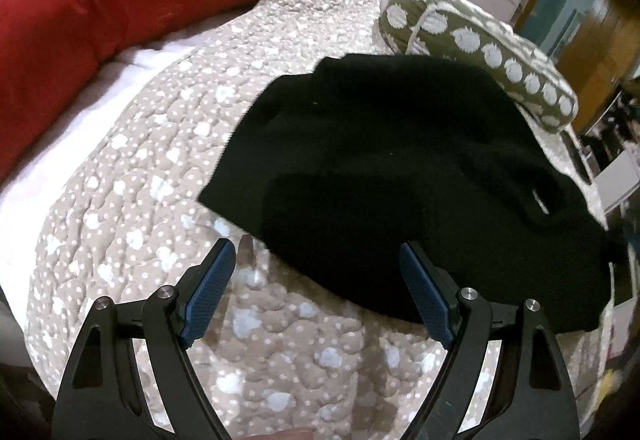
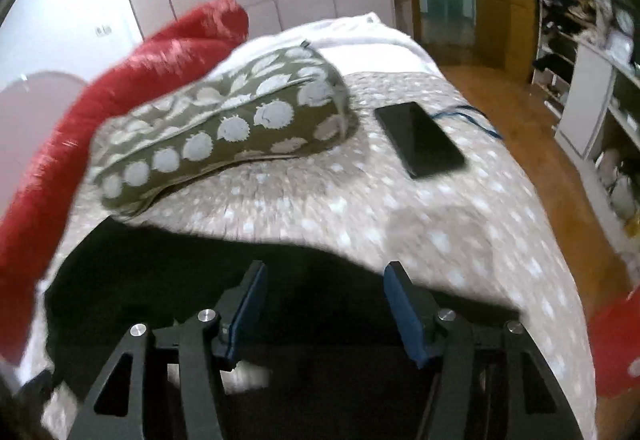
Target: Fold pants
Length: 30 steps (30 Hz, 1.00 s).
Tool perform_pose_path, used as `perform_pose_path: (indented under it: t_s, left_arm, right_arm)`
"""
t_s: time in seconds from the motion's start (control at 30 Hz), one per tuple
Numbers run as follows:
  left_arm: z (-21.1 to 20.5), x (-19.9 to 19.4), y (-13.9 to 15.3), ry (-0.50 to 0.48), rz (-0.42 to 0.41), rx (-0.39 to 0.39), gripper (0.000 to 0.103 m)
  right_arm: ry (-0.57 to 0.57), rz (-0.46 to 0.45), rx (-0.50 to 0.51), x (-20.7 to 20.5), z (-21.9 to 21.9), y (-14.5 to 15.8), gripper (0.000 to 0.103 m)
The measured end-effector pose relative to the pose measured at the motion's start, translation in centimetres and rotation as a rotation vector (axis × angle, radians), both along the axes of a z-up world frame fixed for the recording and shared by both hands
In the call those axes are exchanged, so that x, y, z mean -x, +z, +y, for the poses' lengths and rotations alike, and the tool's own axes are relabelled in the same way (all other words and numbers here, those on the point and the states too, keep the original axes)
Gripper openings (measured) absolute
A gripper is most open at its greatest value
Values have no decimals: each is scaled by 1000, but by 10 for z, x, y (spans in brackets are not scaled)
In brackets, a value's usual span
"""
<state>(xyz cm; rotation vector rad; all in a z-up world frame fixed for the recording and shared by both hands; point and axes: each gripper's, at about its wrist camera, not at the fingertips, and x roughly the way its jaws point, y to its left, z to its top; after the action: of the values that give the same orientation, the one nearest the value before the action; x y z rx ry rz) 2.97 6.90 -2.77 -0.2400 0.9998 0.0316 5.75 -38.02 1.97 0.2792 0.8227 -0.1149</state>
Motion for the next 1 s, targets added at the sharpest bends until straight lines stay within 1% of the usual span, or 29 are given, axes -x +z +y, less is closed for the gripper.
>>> perform_pose_path:
  t_s: [0.07, 0.13, 0.2, 0.27, 0.37, 0.4, 0.47, 0.5, 0.53, 0.57, 0.6, 0.63, 0.67, 0.7, 0.73, 0.77, 0.9, 1.0]
  left_arm:
    - [8, 5, 0, 13, -4, 22, 84]
    - [16, 11, -1, 34, -7, 49, 84]
    - [21, 14, -3, 58, -7, 70, 84]
    - [24, 15, -5, 70, 7, 95, 84]
    - [24, 12, -8, 77, 11, 112, 84]
    - [24, 9, -10, 79, 18, 115, 84]
    - [22, 2, -12, 72, 20, 145, 84]
    - [21, -2, -13, 72, 18, 149, 84]
    - [18, -7, -15, 65, 15, 150, 84]
    - [15, -11, -16, 53, 12, 154, 83]
    - [12, -14, -17, 43, 9, 155, 79]
    - [9, -16, -17, 37, 9, 145, 60]
    - [8, -17, -16, 33, 13, 126, 42]
    - [7, -16, -14, 30, 9, 109, 37]
    - [7, -13, -10, 24, -7, 116, 25]
    - [9, -8, -5, 13, -21, 133, 18]
    - [16, 12, 18, -17, -82, 156, 16]
    - [20, 21, 25, -32, -77, 147, 15]
  right_arm:
    - [-13, 14, 30, 38, -9, -1, 61]
    - [-48, 34, 71, 70, -19, -5, 64]
    - [-74, 42, 74, 87, -29, -13, 71]
    - [-89, 46, 55, 96, -41, -26, 71]
    - [-126, 79, 5, 92, -52, -51, 71]
    - [-126, 82, -1, 90, -53, -56, 71]
    - [-141, 103, 5, 81, -53, -70, 72]
    - [-136, 97, 10, 76, -50, -74, 64]
    - [-118, 62, 24, 76, -46, -73, 53]
    - [-93, 37, 23, 76, -43, -72, 31]
    - [-73, 28, 11, 75, -40, -70, 21]
    - [-71, 23, 18, 77, -37, -66, 14]
    - [-63, 6, 32, 81, -34, -59, 10]
    - [-58, -6, 30, 84, -33, -55, 10]
    - [-56, -27, 18, 92, -33, -47, 10]
    - [-55, -38, 16, 100, -34, -39, 9]
    - [-75, -74, 59, 133, -35, -15, 8]
    - [-121, -102, 31, 159, -46, -1, 8]
